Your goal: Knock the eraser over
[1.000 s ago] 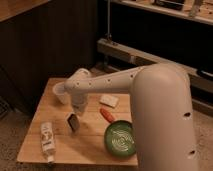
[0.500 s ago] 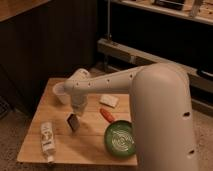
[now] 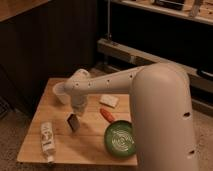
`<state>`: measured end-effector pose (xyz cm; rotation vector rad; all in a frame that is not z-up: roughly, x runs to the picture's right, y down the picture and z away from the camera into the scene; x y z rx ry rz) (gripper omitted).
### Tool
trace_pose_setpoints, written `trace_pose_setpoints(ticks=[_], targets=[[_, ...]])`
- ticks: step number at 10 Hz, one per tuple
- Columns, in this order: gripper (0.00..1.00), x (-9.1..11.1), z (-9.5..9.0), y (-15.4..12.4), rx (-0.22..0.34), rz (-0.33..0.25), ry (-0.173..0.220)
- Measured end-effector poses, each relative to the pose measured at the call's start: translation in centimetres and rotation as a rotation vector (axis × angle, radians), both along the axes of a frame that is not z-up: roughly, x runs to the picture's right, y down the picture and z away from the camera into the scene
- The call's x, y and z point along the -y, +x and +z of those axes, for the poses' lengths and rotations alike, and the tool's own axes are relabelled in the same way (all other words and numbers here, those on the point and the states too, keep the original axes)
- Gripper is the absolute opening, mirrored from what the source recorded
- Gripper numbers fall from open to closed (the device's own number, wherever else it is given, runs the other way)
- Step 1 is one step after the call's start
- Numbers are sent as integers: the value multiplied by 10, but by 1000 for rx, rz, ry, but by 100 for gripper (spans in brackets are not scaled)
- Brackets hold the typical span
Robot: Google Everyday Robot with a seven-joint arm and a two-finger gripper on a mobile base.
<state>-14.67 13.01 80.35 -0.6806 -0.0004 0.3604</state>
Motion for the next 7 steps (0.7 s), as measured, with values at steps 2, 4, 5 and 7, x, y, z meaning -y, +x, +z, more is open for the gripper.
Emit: trace_pose_setpoints(ticks=[2,4,5,7], targets=[[0,0,-1,-1,1,-2,1],[0,-1,0,-1,0,-3,2],[0,-1,0,-2,-1,-4,2],[0,-1,0,-1,-1,-4,4]])
